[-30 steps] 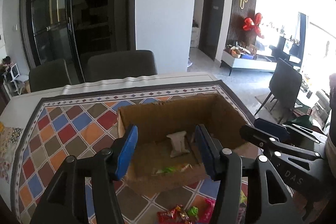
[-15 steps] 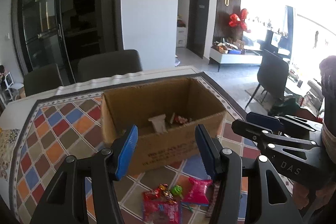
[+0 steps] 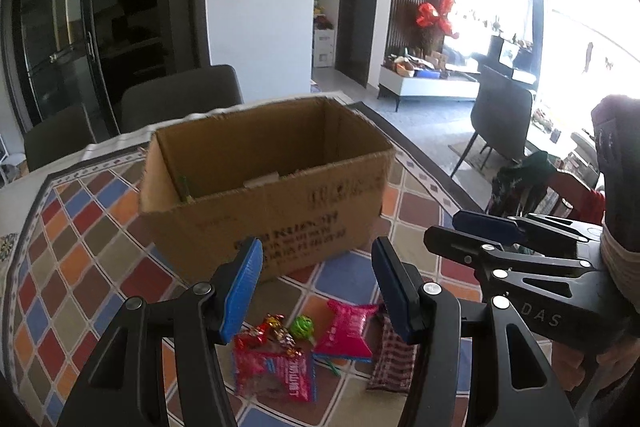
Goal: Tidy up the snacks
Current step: 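Move both tools back to the remaining snacks, then grasp the pink packet with the left tool while the right tool grasps the yellow-green packet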
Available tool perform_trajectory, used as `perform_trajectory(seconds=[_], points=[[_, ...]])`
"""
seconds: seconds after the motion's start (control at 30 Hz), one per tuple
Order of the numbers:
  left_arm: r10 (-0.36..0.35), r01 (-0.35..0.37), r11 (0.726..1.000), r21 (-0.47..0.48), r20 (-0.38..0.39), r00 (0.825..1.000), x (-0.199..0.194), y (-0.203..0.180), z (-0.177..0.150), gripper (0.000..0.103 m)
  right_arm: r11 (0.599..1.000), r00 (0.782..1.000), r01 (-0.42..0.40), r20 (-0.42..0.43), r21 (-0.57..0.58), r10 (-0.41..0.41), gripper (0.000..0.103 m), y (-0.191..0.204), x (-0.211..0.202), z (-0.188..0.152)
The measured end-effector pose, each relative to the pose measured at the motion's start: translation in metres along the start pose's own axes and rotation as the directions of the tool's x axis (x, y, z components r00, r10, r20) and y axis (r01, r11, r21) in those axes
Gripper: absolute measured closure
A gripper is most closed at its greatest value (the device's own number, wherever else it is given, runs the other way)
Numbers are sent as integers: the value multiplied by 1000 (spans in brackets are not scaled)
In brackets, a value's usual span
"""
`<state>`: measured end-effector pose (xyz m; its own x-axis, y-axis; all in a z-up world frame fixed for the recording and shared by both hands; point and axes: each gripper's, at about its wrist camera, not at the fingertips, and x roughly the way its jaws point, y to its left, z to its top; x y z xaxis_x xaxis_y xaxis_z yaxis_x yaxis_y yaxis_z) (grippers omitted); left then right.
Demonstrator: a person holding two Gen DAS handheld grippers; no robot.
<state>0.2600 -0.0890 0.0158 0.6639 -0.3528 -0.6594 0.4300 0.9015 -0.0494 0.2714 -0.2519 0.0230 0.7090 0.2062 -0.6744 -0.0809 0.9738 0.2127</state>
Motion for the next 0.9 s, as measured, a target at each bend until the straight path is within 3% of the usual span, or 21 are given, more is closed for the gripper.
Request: perform_trajectory(seconds=[0.53, 0.9], points=[[-48, 54, 997, 45, -131, 990, 37, -19, -35, 48, 999, 996, 12, -88, 32, -9, 66, -19, 20, -37], [-108, 119, 992, 32, -246, 963, 68, -17, -54, 52, 999, 985, 14, -174, 36, -7, 66, -24, 45, -59]])
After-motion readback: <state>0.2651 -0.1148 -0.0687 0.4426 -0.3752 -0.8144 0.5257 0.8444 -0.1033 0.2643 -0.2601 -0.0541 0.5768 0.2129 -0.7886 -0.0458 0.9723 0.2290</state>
